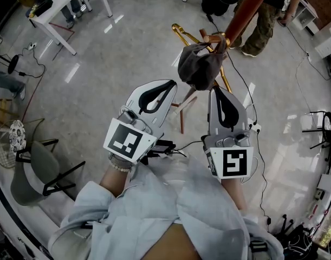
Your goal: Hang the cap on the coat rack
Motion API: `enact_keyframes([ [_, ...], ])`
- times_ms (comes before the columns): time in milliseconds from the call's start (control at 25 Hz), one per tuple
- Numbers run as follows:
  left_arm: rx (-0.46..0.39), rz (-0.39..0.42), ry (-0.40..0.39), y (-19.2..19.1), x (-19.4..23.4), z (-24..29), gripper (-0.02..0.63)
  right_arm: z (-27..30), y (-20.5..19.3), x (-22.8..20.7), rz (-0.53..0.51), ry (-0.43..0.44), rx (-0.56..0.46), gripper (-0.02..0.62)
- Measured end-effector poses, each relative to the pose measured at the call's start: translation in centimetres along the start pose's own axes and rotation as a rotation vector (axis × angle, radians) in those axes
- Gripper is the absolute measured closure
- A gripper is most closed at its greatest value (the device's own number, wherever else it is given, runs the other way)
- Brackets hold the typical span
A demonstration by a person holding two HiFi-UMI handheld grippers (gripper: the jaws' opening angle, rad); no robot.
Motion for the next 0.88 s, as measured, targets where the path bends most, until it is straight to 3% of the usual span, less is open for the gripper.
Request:
enact_keyframes([
  [360,-0.03,0.006,0.003,-0.27,0.1,0.29,0.595,0.01,-0.3,-0.19,0.002,-0.004,0.007,0.589],
  [560,0.022,-0.006,-0.009,-0.17,-0.46,0.11,0.595,-0.22,-0.22,-0.1,-0.001,-0.003,0.01,0.589],
  [760,-0.028,0.006,-0.003,-0.25,-0.1,0.21,0.595,-0.21,-0.27,-0.09,-0.005,-0.005,0.013,0.589],
  [880,0.013,-0.005,-0.009,-0.27,-0.35,0.14,0.595,-0.21,-0.32,-0.09,-0.004,-0.006,0.014,0.589],
])
Point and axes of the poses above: the fingertips, and each gripper's own axes: z forward along the fingers, x to its left, y out of its top, the point moved 3 cm from there along -z, backward along the fingers, and after that the axes turned 6 degrees about y, right-handed, at the moved point
